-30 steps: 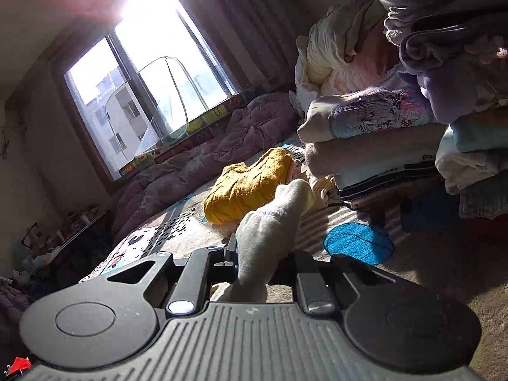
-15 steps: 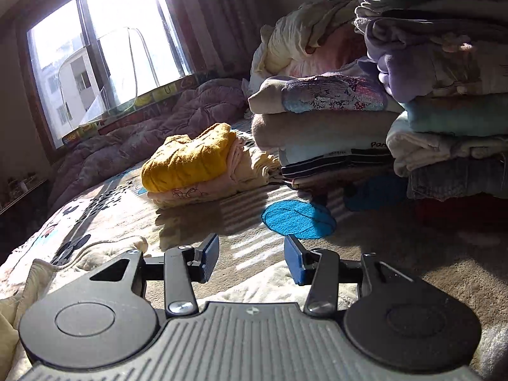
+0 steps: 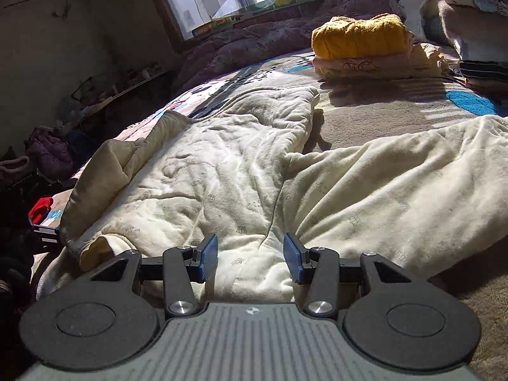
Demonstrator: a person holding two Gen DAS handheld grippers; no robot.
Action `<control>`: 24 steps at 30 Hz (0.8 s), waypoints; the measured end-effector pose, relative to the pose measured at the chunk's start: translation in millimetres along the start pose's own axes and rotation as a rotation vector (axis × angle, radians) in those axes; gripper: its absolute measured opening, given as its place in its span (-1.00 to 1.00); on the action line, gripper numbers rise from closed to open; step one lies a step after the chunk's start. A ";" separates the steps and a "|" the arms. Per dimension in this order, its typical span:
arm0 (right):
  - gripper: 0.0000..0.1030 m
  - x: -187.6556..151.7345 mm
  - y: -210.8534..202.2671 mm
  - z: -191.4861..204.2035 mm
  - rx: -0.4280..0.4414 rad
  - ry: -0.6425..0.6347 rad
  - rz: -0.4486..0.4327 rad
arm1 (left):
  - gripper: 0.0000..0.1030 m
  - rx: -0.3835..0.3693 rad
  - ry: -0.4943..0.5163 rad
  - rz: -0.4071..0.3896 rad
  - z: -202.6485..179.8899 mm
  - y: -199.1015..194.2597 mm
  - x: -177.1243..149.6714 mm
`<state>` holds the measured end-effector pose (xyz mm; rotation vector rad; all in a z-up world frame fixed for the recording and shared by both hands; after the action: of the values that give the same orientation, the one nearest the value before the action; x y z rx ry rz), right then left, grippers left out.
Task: Fold clothes
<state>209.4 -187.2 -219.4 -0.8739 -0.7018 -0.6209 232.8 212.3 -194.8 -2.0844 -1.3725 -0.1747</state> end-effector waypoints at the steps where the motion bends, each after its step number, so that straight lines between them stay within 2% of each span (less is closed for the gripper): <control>1: -0.10 -1.1 -0.5 -5.2 0.022 0.038 -0.018 | 0.33 0.006 0.004 0.002 0.9 7.2 7.7; 3: -0.10 -1.1 1.8 -7.9 0.028 0.087 -0.037 | 0.30 0.010 0.002 0.009 4.1 21.7 21.2; 4: -0.09 -0.9 3.3 -8.4 0.027 0.110 -0.045 | 0.23 0.011 0.012 0.022 4.4 29.0 25.7; 8: 0.12 -4.9 7.1 2.6 -0.001 0.050 -0.057 | 0.11 0.011 0.078 0.064 -0.7 51.6 37.1; 11: 0.16 -7.7 8.3 7.8 -0.013 0.004 -0.059 | -0.08 0.012 0.130 0.090 -5.7 66.4 44.0; 12: 0.16 -8.0 8.1 7.9 -0.013 0.001 -0.060 | -0.18 0.014 0.146 0.096 -6.7 70.3 45.1; 13: 0.16 -8.3 7.8 7.6 -0.012 0.000 -0.063 | -0.39 0.022 0.167 0.099 -7.8 72.6 45.0; 16: 0.17 -9.5 7.7 7.9 -0.017 -0.011 -0.068 | -0.74 0.046 0.232 0.102 -11.3 76.1 44.3; 19: 0.19 -10.6 8.2 9.3 -0.020 -0.026 -0.073 | -0.87 0.022 0.302 0.038 -23.7 57.5 46.6; 21: 0.20 -11.2 8.4 10.2 -0.021 -0.034 -0.076 | -0.90 0.002 0.358 -0.036 -34.1 37.9 54.9; 24: 0.22 -11.9 8.7 11.1 -0.022 -0.041 -0.080 | -0.90 -0.036 0.371 -0.163 -39.7 1.7 73.8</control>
<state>205.2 -171.2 -227.5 -0.8845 -0.7713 -0.6847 276.3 247.1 -132.1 -1.8501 -1.3115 -0.6258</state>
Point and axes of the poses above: each gripper's, at about its wrist camera, not at the fingertips, and y roughly the way its jaws point, z to its left, x to its top, the point moved 9 cm from there along y, roughly the way its jaws point, and after that the axes turned 1 degree about -z, right-handed, at the moved point
